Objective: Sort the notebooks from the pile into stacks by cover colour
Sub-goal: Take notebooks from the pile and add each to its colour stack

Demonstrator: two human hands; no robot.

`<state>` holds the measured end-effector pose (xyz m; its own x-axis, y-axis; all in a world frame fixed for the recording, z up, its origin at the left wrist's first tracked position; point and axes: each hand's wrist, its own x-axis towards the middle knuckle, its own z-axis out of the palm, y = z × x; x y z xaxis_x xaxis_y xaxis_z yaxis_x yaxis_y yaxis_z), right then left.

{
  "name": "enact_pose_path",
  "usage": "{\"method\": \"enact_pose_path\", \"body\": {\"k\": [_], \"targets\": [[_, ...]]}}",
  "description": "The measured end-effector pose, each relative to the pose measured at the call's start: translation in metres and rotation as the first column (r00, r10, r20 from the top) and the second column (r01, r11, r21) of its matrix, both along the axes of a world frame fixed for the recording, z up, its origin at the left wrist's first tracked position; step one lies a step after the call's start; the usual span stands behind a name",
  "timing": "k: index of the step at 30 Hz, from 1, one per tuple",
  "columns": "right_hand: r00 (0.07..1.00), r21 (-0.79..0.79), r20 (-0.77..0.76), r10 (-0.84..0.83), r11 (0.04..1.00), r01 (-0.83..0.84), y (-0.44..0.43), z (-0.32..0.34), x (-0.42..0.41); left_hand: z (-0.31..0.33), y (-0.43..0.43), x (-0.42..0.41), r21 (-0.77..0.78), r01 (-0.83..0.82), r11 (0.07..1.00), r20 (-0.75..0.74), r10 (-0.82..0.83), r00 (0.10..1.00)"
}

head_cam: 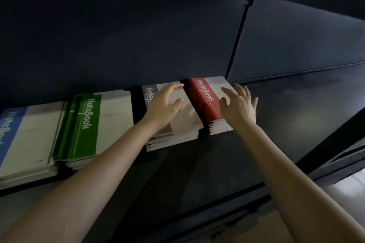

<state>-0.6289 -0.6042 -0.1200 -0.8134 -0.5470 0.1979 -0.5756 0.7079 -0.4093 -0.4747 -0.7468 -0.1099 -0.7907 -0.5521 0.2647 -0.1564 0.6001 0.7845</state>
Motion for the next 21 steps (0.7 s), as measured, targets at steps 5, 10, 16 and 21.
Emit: {"method": "enact_pose_path", "body": {"k": [5, 10, 16, 21], "targets": [[0.965, -0.129, -0.037, 0.260, 0.956, -0.263, -0.057, 0.017, 0.058, 0.016, -0.034, 0.067, -0.050, -0.074, 0.996, 0.030, 0.075, 0.997], [0.873, -0.209, 0.019, 0.487, 0.856, -0.472, -0.126, 0.035, 0.135, 0.028, -0.076, 0.155, -0.119, -0.224, 0.967, 0.059, 0.232, 0.971], [0.732, -0.185, 0.040, 0.680, 0.725, -0.664, -0.201, 0.037, 0.238, 0.030, -0.118, 0.267, -0.126, -0.401, 0.907, 0.043, 0.409, 0.911], [0.607, -0.169, 0.075, 0.792, 0.610, -0.775, -0.257, 0.034, 0.332, 0.019, -0.150, 0.368, -0.141, -0.541, 0.829, 0.050, 0.551, 0.833]]}}
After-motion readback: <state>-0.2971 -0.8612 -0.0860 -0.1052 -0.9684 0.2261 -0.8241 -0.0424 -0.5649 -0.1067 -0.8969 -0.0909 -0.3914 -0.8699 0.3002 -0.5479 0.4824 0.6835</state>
